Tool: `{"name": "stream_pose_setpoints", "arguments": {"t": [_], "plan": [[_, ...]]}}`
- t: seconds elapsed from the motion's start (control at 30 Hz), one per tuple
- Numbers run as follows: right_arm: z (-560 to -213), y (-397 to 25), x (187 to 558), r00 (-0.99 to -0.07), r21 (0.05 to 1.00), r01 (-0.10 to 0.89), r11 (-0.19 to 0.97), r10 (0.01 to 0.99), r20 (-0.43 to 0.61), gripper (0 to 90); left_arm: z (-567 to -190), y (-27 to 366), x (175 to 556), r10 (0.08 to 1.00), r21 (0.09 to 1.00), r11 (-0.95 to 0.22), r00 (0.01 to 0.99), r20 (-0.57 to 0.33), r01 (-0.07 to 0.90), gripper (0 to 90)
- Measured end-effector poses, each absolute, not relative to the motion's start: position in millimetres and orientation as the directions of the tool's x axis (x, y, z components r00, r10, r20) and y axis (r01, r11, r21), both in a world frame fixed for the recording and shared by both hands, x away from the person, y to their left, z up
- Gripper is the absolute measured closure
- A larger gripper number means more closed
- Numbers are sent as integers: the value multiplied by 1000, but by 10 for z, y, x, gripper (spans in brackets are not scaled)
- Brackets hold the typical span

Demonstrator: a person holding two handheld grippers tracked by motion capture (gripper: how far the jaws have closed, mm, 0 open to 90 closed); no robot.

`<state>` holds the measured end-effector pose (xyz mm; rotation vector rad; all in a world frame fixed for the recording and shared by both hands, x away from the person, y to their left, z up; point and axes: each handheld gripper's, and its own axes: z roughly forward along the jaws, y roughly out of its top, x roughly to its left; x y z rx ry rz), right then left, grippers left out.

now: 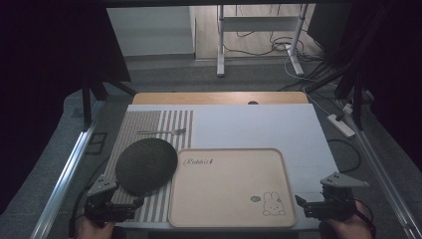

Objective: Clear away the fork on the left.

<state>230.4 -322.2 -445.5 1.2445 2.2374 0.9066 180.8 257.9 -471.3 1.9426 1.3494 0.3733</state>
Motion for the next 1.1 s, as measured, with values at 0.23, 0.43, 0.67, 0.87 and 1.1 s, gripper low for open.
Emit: {"name": "stream_pose_setpoints", "arguments": {"t": [0.23,0.43,0.67,0.87,1.1], "plan": [[-4457,-3210,2303,-514,710,582,397,856,-57,0,-4709,2573,1852,897,714,-192,416,-151,673,0],[-4459,-3206,2303,-516,708,582,400,855,-58,0,-4713,2556,1913,887,704,-198,430,-167,683,0],[-4461,-3197,2305,-518,704,582,407,853,-65,0,-4764,2598,2071,872,705,-207,455,-182,678,0],[-4463,-3192,2307,-520,702,582,411,851,-68,0,-4807,2628,2186,869,714,-203,460,-185,670,0],[-4465,-3191,2312,-523,701,581,414,850,-69,0,-4798,2631,2351,867,703,-200,457,-197,682,0]]}}
